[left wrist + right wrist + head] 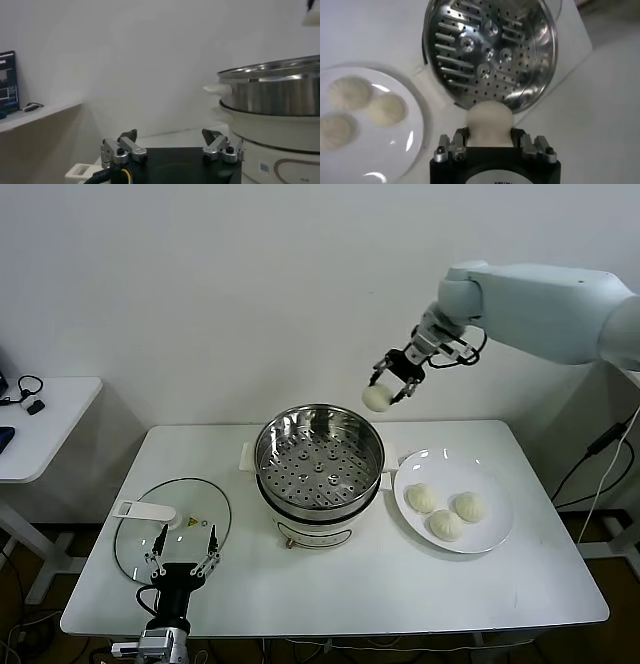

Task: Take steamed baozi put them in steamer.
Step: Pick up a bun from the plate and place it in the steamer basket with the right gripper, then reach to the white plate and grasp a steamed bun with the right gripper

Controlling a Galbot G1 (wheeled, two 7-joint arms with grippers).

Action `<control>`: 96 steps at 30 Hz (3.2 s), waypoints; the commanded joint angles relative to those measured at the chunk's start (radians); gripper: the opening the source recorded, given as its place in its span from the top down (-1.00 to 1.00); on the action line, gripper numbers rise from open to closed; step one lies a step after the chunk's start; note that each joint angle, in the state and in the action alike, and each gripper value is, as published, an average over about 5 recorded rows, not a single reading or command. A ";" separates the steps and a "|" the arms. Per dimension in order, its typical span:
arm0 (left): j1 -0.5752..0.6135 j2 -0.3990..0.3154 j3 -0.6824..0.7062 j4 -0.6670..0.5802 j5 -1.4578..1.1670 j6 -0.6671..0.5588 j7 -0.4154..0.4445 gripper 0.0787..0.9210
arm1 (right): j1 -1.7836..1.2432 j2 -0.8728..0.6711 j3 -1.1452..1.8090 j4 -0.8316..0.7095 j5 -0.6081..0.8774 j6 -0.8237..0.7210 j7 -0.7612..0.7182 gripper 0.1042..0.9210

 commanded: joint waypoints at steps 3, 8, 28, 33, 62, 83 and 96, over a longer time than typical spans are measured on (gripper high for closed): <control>0.001 0.002 0.004 -0.005 -0.005 0.002 -0.001 -0.77 | -0.031 0.210 -0.016 -0.098 -0.031 0.125 0.022 -0.27; -0.003 0.001 0.005 -0.011 -0.009 0.006 -0.001 -0.77 | -0.060 0.249 -0.028 -0.104 -0.029 0.125 0.018 -0.26; -0.002 -0.006 -0.001 -0.024 -0.019 0.009 0.001 -0.77 | -0.198 0.309 -0.048 -0.273 0.014 0.125 -0.057 -0.28; -0.008 -0.007 0.000 -0.022 -0.019 0.009 0.001 -0.77 | -0.227 0.316 -0.040 -0.311 0.012 0.125 -0.058 -0.28; -0.019 -0.001 -0.004 -0.011 -0.018 -0.002 0.001 -0.77 | -0.283 0.350 -0.016 -0.376 -0.017 0.125 -0.029 -0.67; -0.012 -0.001 -0.002 -0.032 -0.015 0.008 0.004 -0.77 | -0.041 0.172 -0.174 -0.106 0.133 0.125 -0.052 -0.76; -0.004 -0.003 -0.004 -0.036 -0.014 0.016 0.005 -0.77 | 0.146 -0.005 -0.391 0.178 0.359 -0.151 -0.009 -0.76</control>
